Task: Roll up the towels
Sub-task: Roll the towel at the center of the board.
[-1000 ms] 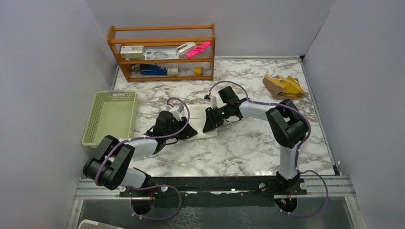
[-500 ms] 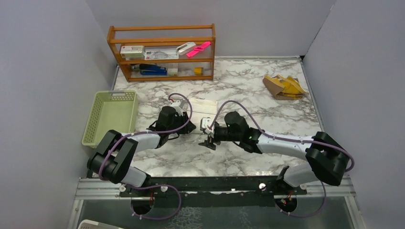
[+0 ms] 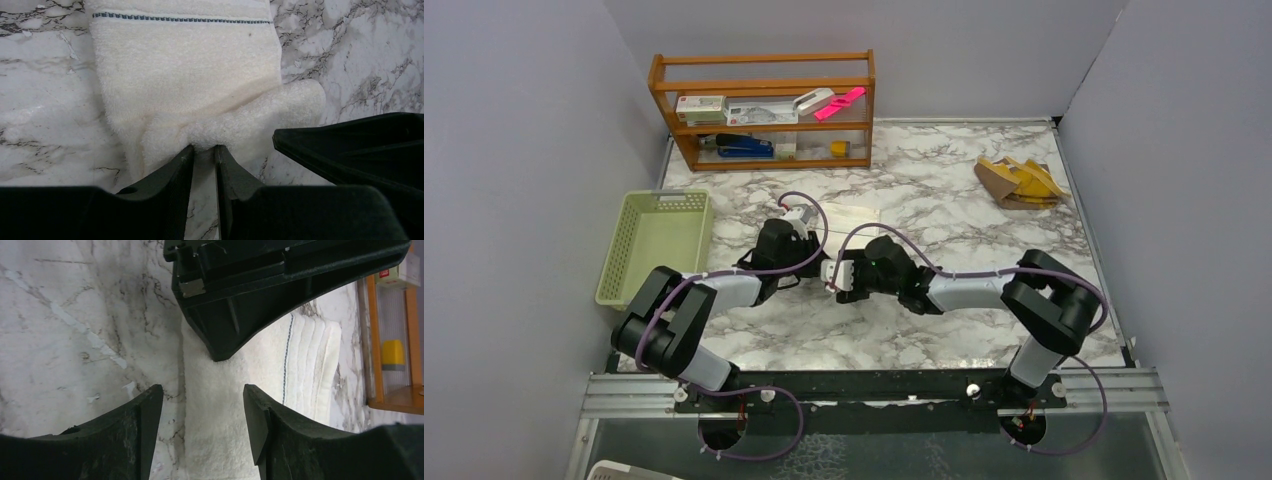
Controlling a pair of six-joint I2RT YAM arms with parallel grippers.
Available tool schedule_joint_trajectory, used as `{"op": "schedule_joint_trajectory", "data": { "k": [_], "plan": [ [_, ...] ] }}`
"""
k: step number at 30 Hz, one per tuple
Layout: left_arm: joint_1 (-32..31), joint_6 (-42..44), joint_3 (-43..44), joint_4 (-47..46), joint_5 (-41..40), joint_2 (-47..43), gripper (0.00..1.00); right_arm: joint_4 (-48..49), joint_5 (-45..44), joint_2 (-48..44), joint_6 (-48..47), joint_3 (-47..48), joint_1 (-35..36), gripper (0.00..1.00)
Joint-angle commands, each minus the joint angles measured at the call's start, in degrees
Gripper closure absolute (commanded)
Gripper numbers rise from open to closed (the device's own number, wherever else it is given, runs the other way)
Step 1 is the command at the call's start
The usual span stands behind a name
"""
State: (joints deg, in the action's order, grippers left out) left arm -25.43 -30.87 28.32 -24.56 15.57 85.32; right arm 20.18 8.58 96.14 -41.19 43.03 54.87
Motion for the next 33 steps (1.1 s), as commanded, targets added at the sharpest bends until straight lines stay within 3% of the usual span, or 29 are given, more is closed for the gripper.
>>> {"op": "schedule_joint_trajectory", "data": {
  "k": [1, 11, 18, 25, 33],
  "plan": [
    [0.92, 2.03, -0.03, 4.87, -1.45, 1.76, 0.74, 1.17, -5.7, 3.29, -3.62, 2.74, 0.46, 0.4],
    [1.56, 2.39, 0.4, 4.79, -0.74, 2.83, 0.74, -3.51, -7.25, 7.94, -2.11, 5.55, 0.49, 0.48],
    [3.38, 2.46, 0.51, 5.57, -0.04, 0.44, 0.74, -10.11, -4.65, 11.92, 1.76, 10.27, -1.05, 0.61],
    [6.92, -0.32, 0.36, 8.5, -3.24, -11.66, 0.69, -16.1, 0.17, 13.37, 6.47, 14.04, -3.27, 0.81],
    [8.81, -6.13, -2.68, 11.63, -6.87, -26.69, 0.62, -22.77, 10.68, 12.58, 20.84, 20.48, -5.8, 0.87]
  ]
}}
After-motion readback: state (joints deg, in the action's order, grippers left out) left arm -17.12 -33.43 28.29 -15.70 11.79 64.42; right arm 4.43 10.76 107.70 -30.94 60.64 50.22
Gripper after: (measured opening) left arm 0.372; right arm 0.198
